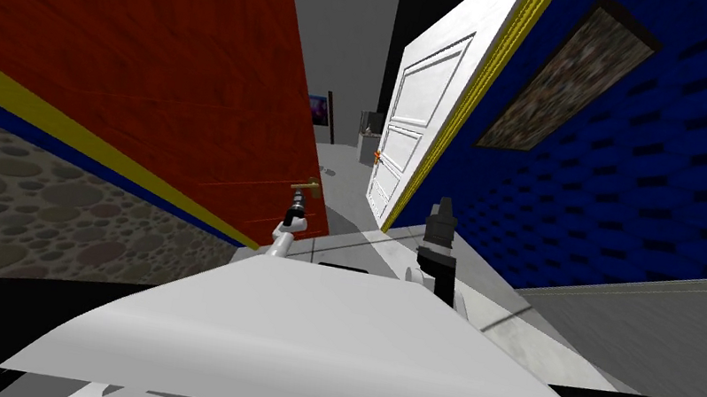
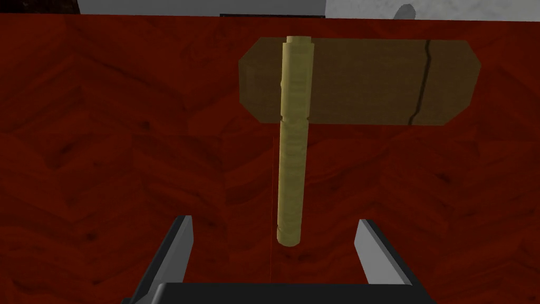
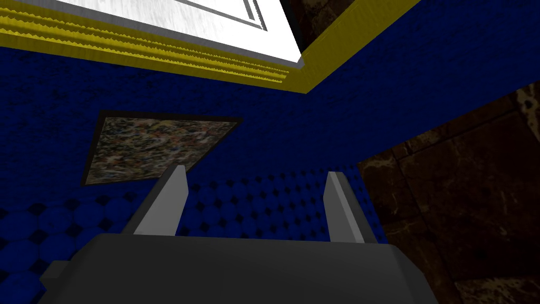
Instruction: Push the door open
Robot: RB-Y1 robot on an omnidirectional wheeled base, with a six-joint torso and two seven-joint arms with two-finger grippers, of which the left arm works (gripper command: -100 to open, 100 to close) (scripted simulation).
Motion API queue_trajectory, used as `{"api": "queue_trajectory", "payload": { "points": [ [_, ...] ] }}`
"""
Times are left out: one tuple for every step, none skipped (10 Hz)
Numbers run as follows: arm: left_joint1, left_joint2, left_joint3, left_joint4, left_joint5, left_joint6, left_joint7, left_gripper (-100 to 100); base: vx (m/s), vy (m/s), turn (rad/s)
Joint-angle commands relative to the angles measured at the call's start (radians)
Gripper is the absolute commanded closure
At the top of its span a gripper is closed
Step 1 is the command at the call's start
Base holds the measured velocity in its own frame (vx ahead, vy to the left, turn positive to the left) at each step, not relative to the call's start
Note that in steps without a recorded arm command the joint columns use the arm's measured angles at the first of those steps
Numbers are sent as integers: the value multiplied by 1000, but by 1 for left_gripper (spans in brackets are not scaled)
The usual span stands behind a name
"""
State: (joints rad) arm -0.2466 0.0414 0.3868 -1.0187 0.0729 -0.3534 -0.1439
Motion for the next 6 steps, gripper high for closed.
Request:
{"api": "queue_trajectory", "payload": {
  "points": [
    [0, 4, 3, 7, 1, -6, 1, -100, 213, 108, -31],
    [0, 3, 4, 10, 2, -9, 1, -100, 186, 85, -24],
    [1, 1, 5, 12, 2, -12, 2, -100, 177, 59, -19],
    [1, -3, 7, 15, 3, -14, 2, -100, 190, 49, -19],
    [2, -9, 8, 18, 3, -17, 3, -100, 199, 53, -23],
    [2, -17, 10, 20, 4, -20, 3, -100, 194, 55, -19]
  ]
}}
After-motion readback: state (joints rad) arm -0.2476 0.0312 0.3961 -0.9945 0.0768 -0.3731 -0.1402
